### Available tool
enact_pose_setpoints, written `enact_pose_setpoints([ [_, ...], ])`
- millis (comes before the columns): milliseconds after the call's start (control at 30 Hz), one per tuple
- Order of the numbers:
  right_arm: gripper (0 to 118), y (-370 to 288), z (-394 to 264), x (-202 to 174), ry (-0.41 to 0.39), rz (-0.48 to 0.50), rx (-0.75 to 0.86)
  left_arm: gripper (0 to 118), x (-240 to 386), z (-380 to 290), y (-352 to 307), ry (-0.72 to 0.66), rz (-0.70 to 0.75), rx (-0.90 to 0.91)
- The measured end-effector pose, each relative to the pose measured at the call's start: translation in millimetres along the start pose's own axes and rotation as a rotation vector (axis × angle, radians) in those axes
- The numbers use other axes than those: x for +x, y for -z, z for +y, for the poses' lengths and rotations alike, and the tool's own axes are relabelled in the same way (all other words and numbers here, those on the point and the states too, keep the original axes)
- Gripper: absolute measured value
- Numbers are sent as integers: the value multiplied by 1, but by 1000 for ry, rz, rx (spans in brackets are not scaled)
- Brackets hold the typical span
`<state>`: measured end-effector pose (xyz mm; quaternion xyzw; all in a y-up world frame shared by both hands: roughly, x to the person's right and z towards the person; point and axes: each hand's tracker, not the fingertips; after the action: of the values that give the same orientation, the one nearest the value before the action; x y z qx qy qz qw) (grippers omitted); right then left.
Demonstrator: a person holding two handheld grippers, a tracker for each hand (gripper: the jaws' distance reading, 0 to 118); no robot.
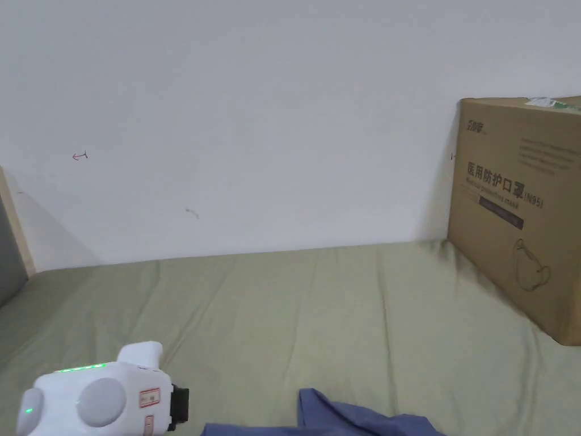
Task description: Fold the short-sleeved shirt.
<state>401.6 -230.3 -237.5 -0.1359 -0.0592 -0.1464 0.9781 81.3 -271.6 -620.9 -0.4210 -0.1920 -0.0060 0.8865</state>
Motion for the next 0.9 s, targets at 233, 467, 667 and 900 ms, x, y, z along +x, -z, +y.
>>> enact_pose_setpoints([
  [233,0,35,-16,23,18,-51,-94,106,-9,-11,129,-42,-5,-254],
  [467,0,52,-25,31,7,-86,-149,43,23,-56,136,151,105,-92],
  [667,0,97,4,35,-20,18,-193,2,55,-98,74,239,-58,43],
  [900,73,264,64,59,58,54,-573,2,25,-126,-14,-46,-99,368],
])
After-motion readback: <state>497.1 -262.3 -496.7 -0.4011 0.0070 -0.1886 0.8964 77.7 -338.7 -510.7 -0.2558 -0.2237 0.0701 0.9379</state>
